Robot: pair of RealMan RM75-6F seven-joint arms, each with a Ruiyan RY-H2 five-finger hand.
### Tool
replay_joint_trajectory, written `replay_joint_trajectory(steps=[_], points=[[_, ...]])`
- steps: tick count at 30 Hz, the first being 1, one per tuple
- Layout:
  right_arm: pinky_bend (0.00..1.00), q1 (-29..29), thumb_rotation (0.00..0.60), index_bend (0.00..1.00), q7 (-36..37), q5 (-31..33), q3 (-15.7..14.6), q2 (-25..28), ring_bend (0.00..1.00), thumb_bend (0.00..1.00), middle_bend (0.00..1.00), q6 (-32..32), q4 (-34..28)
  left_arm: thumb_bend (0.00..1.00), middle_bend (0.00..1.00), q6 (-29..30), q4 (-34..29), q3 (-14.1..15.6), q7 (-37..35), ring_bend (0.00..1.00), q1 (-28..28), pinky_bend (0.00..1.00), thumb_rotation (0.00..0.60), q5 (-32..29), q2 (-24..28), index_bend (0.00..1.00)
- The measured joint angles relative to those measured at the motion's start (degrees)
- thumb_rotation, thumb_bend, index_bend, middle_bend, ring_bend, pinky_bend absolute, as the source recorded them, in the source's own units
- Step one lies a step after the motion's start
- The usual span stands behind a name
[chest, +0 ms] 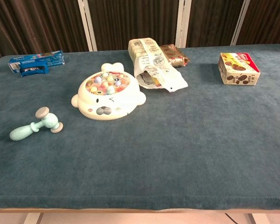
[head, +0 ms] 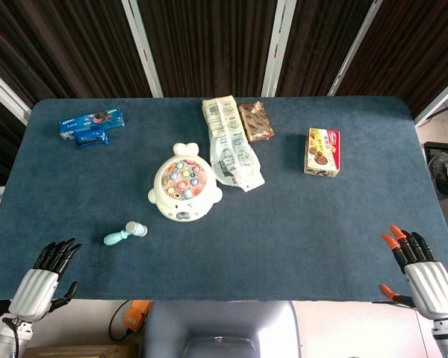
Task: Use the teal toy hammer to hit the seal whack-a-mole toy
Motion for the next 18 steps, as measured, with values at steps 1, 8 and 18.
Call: replay_joint_trajectory(steps=[1,8,18], points=[[0.00,0.0,0.600,0.00,0.0,-0.1,0.0,0.0,0.00,0.30,0.00,0.0,-0.1,0.41,0.00,-0.2,0.1,-0.1,-0.3,0.00,-0.1,0.00,0.600,-0.3,-0.3,0.00],[0.00,0.4,0.600,0.00,0.0,-0.2,-0.1,-0.1,0.00,0.30,0.00,-0.8,-0.3,0.41,0.00,-5.7,1.6,-2.1,-5.1,0.00,-3.1,0.01,0.600,-3.0,-3.7,0.00],[0.00,0.6,0.600,0.00,0.7,0.3,0.1,0.1,0.00,0.30,0.00,-1.1,-0.4,0.41,0.00,-18.7,8.4,-8.5,-9.1,0.00,-10.2,0.05,0.600,-13.7,-13.4,0.00]])
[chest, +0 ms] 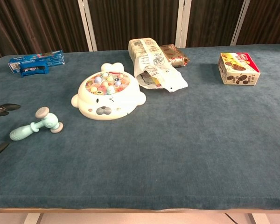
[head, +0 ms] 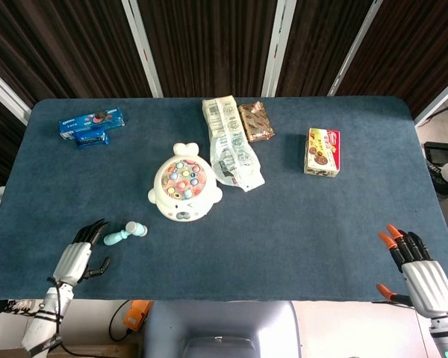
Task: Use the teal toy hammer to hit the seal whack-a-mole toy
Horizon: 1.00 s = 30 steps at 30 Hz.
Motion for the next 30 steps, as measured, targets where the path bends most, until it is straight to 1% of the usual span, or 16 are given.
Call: replay_joint_trajectory(steps=[3,7,17,22,30], points=[[0.00,0.1,0.600,0.00,0.0,-0.1,-0.1,0.0,0.00,0.30,0.00,-0.2,-0.1,0.41,0.01,-1.3,2.4,-1.8,0.7,0.00,-1.5,0.07,0.600,-2.4,-2.7,0.02],[0.00,0.0,0.600,0.00,0.3,-0.2,-0.1,0.2,0.00,0.30,0.00,0.0,0.0,0.41,0.05,-2.2,3.8,-3.1,1.4,0.01,-2.5,0.09,0.600,-4.5,-4.6,0.08],[0.00,0.0,0.600,0.00,0.5,-0.5,-0.2,0.2,0.00,0.30,0.00,0.1,-0.1,0.41,0.13,-3.1,4.1,-4.9,4.1,0.08,-4.2,0.13,0.600,-7.2,-7.4,0.16],[0.00,0.1,0.600,0.00,0.5,-0.6,-0.3,0.3,0.00,0.30,0.00,-0.1,0.0,0.41,0.16,-2.8,3.6,-5.5,6.0,0.10,-4.8,0.14,0.600,-8.3,-8.4,0.18],[0.00,0.0,0.600,0.00,0.8,-0.8,-0.4,0.3,0.00,0.30,0.00,0.2,0.0,0.41,0.21,-3.3,4.4,-6.4,8.8,0.15,-5.6,0.15,0.600,-10.9,-10.3,0.25]])
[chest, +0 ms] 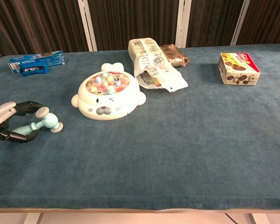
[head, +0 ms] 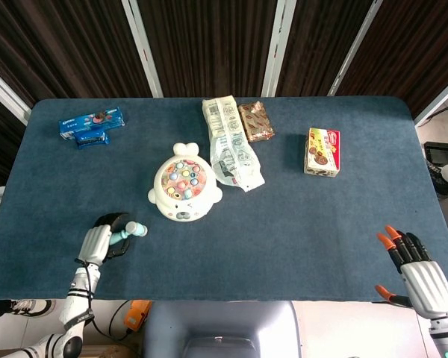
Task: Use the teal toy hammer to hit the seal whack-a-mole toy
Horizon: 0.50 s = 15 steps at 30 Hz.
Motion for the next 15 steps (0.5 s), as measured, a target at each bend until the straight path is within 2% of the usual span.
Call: replay_joint_trajectory(steps=[6,15], points=[[0.00,0.0,0.600,0.00,0.2,0.0,0.0,0.1,0.00,0.30,0.00,0.0,0.0,0.41,0.23,-0.3,0.5,-0.4,1.2,0.17,-0.6,0.15,0.600,-0.9,-1.0,0.28],[0.00,-0.1,0.600,0.00,0.6,-0.2,0.0,0.2,0.00,0.30,0.00,0.4,0.2,0.45,0.28,-0.2,0.4,-0.6,2.8,0.20,-0.9,0.15,0.600,-2.0,-1.3,0.38]])
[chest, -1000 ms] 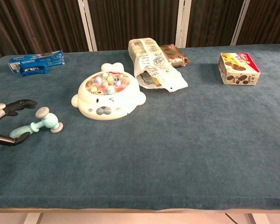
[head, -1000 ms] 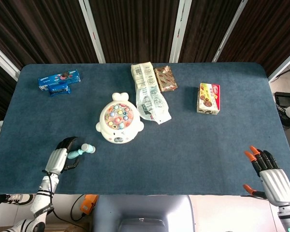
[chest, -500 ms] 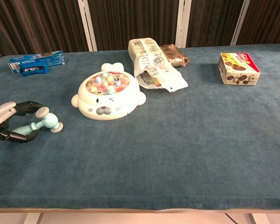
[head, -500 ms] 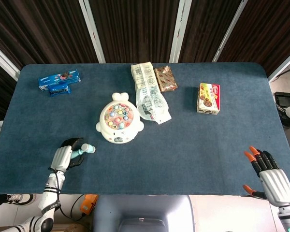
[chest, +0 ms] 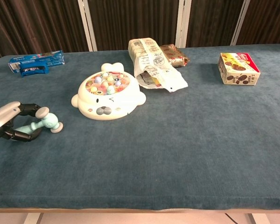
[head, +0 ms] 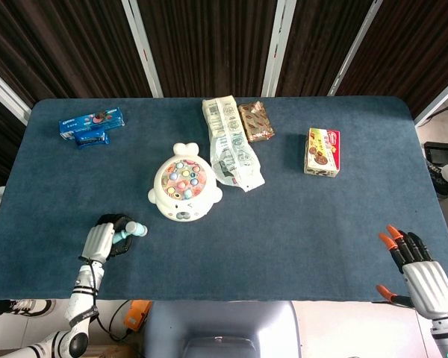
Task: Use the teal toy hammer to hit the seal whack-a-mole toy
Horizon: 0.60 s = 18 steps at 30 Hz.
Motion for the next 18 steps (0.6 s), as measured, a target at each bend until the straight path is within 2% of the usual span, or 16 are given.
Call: replay_joint_trajectory(steps=[18], points=[[0.00,-0.1,0.600,0.00,0.0,0.0,0.0,0.0,0.00,0.30,0.00,0.2,0.0,0.48,0.34,0.7,0.0,0.4,0.7,0.23,0.0,0.15,0.600,0.1,-0.2,0.48]])
